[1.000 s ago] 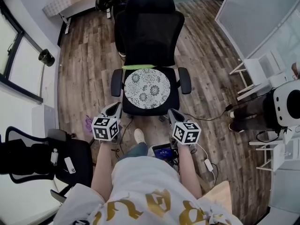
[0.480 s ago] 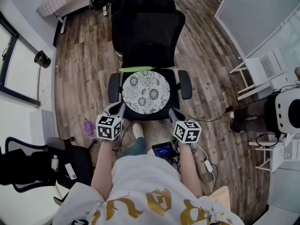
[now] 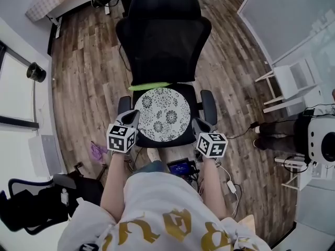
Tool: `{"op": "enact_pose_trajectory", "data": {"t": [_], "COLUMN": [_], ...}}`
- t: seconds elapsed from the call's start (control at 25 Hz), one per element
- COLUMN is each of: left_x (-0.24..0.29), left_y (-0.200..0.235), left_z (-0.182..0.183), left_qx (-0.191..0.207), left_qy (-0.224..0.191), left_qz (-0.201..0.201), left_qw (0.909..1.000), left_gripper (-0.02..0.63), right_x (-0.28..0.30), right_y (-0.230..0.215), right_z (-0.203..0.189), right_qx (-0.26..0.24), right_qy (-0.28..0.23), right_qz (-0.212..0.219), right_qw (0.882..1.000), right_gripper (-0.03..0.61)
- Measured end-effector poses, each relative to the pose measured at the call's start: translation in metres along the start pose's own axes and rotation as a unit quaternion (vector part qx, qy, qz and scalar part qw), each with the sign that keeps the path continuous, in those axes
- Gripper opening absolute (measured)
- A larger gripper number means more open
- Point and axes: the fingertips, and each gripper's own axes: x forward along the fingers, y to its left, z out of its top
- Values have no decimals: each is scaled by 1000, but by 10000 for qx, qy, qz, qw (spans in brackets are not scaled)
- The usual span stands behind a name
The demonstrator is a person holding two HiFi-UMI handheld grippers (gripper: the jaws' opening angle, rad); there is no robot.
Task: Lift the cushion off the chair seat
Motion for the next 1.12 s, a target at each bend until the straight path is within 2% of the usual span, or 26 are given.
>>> {"op": "enact_pose_trajectory", "data": {"t": [0.12, 0.28, 0.64, 0.8, 0.96, 1.12], "left_x": [17, 30, 56, 58, 73, 87], "left_y": [21, 37, 45, 40, 41, 49], "left_z": [10, 23, 32, 20, 15, 1], "left_qx": [26, 42, -105, -381, -737, -824], "left_qy": [27, -53, 55, 154, 146, 237], "left_qz": [-17, 33, 192, 205, 264, 549], "left_qw": [10000, 10000, 9997, 9989, 9968, 9948], "left_gripper": [9, 9, 9, 9, 9, 9], "right_x": [16, 28, 49, 57, 67, 80], "right_y": [3, 16, -10, -18, -24, -36], "right_z": [18, 47, 53, 54, 50, 35], "right_qx": [10, -245, -322, -187, -306, -295], "right_qy": [-151, -465, -203, -192, -36, 230], "right_qz": [32, 284, 153, 35, 89, 96], "right_qw": [9999, 9982, 9992, 9996, 9995, 9993], "right_gripper": [11, 11, 11, 12, 12, 12]}}
